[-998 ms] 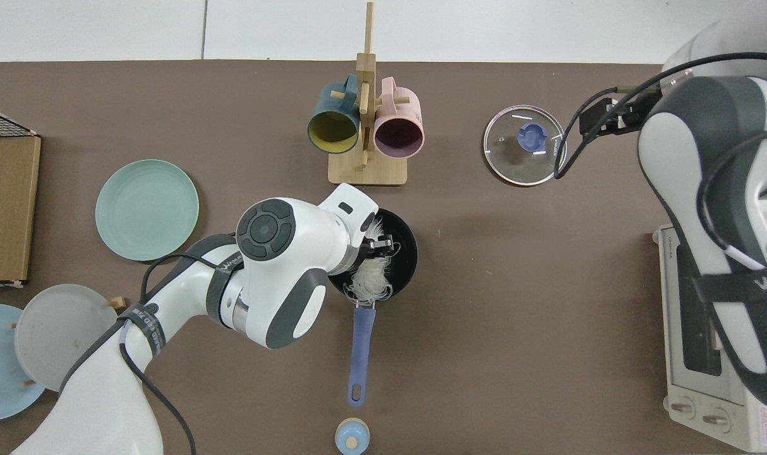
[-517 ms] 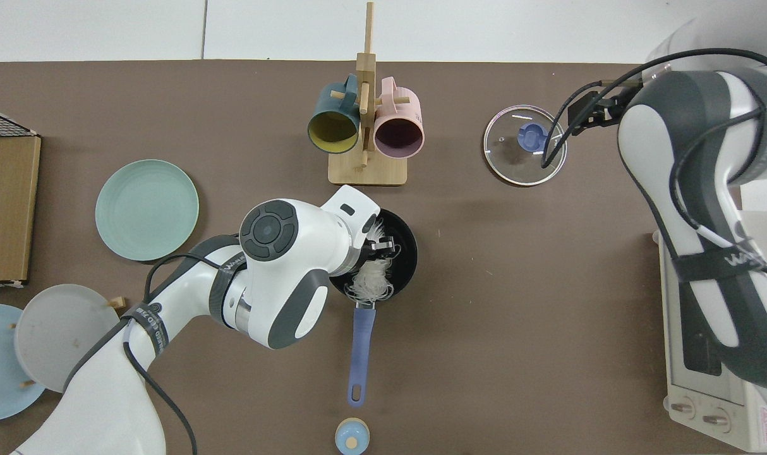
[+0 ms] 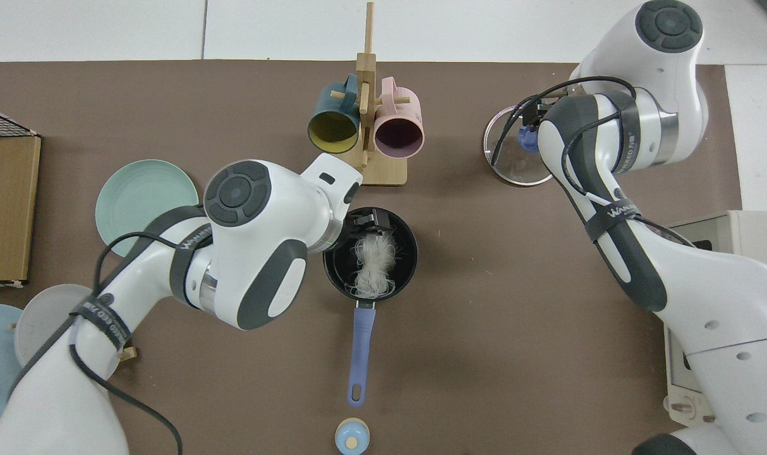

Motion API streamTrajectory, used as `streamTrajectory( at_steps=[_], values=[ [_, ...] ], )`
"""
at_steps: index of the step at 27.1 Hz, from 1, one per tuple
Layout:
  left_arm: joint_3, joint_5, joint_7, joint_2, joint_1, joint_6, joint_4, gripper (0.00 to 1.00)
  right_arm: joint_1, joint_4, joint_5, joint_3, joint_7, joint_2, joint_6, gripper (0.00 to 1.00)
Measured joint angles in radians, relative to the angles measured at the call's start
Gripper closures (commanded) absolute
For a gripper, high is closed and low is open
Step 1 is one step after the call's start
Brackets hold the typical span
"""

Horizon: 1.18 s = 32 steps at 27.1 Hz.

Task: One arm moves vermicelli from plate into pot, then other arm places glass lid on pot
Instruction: 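Release the vermicelli into the pot while the right gripper grasps the lid, then retract the left gripper while the right gripper lifts the glass lid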

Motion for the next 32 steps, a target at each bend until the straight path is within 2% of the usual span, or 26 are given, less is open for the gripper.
streamTrajectory(
  at_steps=[5, 10, 14, 18, 20, 21, 25, 26, 32],
  values=[
    [0.131, 0.003, 0.113, -0.113, -0.002, -0.123, 0.007, 0.00, 0.001, 0.002, 0.000, 0.022, 0.000, 0.018, 0.016, 0.01],
    [0.261, 0.003, 0.257, -0.193, -0.014, -0.195, 0.007, 0.00, 0.002, 0.002, -0.001, 0.029, -0.002, 0.043, 0.040, 0.01],
    [0.373, 0.003, 0.378, -0.229, -0.041, -0.226, 0.007, 0.00, 0.002, 0.002, -0.003, 0.031, -0.022, 0.056, 0.044, 0.01],
    [0.435, 0.003, 0.487, -0.238, -0.042, -0.229, 0.006, 0.00, 0.002, 0.003, -0.006, 0.031, -0.035, 0.060, 0.044, 0.04],
    [0.441, 0.003, 0.525, -0.238, -0.041, -0.230, 0.004, 0.00, 0.002, 0.005, -0.013, 0.031, -0.039, 0.060, 0.044, 0.13],
    [0.439, 0.003, 0.537, -0.238, -0.041, -0.230, 0.003, 0.00, 0.001, 0.005, -0.017, 0.031, -0.040, 0.059, 0.044, 0.25],
    [0.429, 0.003, 0.548, -0.238, -0.043, -0.230, 0.000, 0.00, -0.002, 0.007, -0.023, 0.030, -0.045, 0.058, 0.043, 0.91],
    [0.427, 0.003, 0.548, -0.238, -0.043, -0.230, 0.000, 0.00, -0.003, 0.007, -0.024, 0.030, -0.051, 0.058, 0.043, 1.00],
    [0.426, 0.003, 0.549, -0.238, -0.039, -0.230, 0.000, 0.00, -0.003, 0.007, -0.025, 0.031, -0.078, 0.053, 0.030, 1.00]
  ],
)
